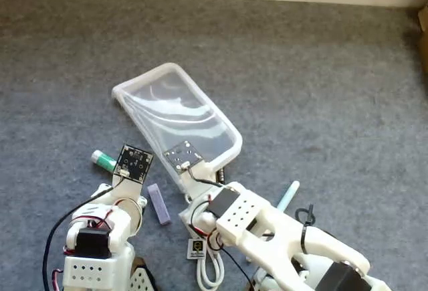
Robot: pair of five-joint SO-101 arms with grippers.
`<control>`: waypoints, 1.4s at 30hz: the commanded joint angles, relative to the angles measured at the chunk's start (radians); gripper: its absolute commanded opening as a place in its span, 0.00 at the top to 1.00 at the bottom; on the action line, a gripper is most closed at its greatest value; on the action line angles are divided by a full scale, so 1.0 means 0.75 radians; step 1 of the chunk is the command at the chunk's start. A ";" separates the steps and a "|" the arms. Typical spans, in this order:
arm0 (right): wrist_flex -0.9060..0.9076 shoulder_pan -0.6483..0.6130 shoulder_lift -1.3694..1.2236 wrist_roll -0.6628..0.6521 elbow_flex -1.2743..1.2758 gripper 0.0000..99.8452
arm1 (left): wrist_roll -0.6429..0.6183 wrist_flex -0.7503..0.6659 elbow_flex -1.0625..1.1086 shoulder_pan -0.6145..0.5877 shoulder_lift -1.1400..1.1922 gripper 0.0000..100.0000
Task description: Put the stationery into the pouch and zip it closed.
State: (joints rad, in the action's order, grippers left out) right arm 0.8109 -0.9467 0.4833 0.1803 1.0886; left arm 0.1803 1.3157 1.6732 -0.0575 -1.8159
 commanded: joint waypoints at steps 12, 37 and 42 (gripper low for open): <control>0.161 0.120 0.056 -0.119 -0.052 0.99 | -0.010 0.004 0.032 -0.005 -0.011 0.99; 0.154 0.214 0.596 -0.196 -0.091 0.99 | -0.010 0.004 0.032 -0.005 -0.011 0.99; 0.152 0.218 0.596 -0.225 -0.177 0.99 | -0.010 0.004 0.032 -0.005 -0.011 0.99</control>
State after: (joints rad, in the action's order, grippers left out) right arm 0.9551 -0.7963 0.9007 0.0299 1.0656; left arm 0.1803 1.3157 1.6732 -0.0575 -1.8159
